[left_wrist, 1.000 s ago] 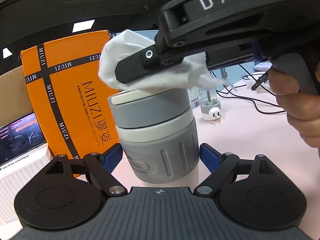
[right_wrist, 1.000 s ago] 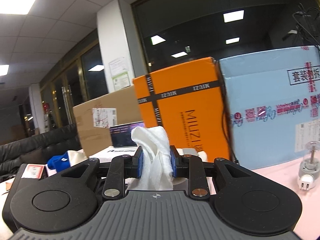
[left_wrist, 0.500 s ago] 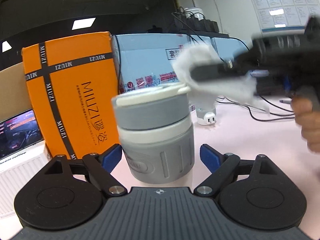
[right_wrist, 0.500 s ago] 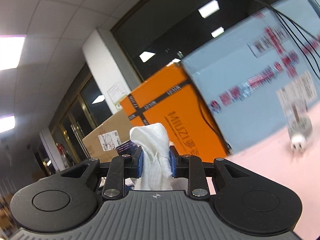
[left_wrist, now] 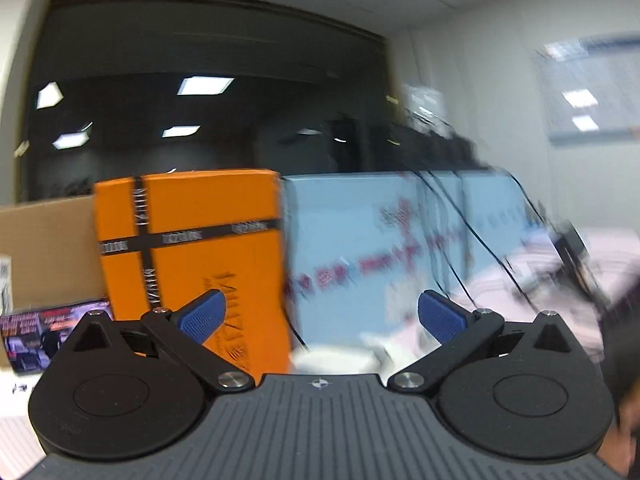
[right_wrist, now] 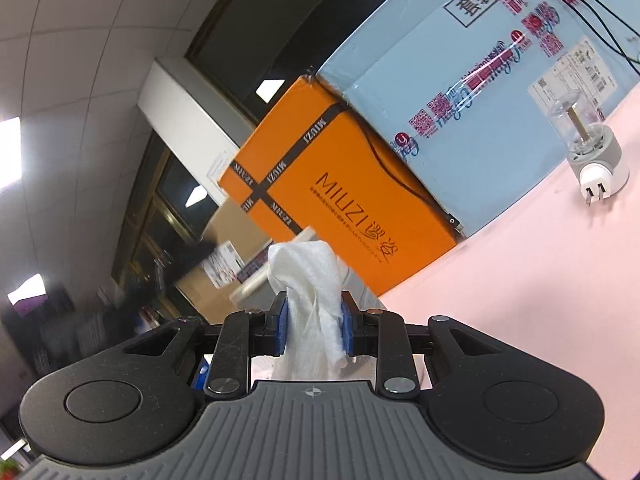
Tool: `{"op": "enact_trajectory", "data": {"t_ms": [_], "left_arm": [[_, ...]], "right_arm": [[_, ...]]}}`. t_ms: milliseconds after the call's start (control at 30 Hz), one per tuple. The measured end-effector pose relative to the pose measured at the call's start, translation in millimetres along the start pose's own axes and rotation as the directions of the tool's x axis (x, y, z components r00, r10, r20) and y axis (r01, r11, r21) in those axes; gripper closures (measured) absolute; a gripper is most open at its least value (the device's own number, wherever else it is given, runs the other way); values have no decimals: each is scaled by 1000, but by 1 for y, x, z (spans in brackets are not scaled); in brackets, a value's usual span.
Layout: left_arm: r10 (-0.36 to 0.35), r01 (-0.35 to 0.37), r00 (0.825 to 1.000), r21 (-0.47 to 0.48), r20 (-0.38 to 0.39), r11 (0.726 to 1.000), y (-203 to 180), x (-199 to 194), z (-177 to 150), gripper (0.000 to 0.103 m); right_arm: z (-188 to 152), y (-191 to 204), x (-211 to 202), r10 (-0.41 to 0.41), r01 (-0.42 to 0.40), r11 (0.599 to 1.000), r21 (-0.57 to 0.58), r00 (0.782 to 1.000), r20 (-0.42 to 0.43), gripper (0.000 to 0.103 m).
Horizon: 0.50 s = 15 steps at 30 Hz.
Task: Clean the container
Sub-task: 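Release the mug with the left tool and pull the right tool back, then move the left tool back to the mug while the right tool holds the tissue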
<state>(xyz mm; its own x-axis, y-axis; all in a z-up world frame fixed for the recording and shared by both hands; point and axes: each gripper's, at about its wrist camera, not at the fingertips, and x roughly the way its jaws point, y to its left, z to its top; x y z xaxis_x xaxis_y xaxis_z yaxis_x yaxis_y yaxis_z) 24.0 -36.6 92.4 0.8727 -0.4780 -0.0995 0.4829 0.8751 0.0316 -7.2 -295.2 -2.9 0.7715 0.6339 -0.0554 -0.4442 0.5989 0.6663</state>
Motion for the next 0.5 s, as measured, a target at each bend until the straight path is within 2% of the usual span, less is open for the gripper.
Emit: {"op": "enact_trajectory", "data": {"t_ms": [100,200,300,500], "left_arm": [[11,-21,995,-103,-104,994,18,21,-2,0],[12,-34,983,-117,-185,993,27,33,-18,0],[-32,1,982,-160,-187,987,36,35,-23,0],[-11,-13,986,-140,-164,990,35,33,-27,0]], "right_arm": [[-5,4,1,-14,13,999,-50,1000,-18,79],[-11,10,5,-28,21,993,-118,998,-54,79],[-17,16,12,-30,12,985,-171,994,-103,79],[-28,21,25,-95,57,971,-232,983,-156,79]]}}
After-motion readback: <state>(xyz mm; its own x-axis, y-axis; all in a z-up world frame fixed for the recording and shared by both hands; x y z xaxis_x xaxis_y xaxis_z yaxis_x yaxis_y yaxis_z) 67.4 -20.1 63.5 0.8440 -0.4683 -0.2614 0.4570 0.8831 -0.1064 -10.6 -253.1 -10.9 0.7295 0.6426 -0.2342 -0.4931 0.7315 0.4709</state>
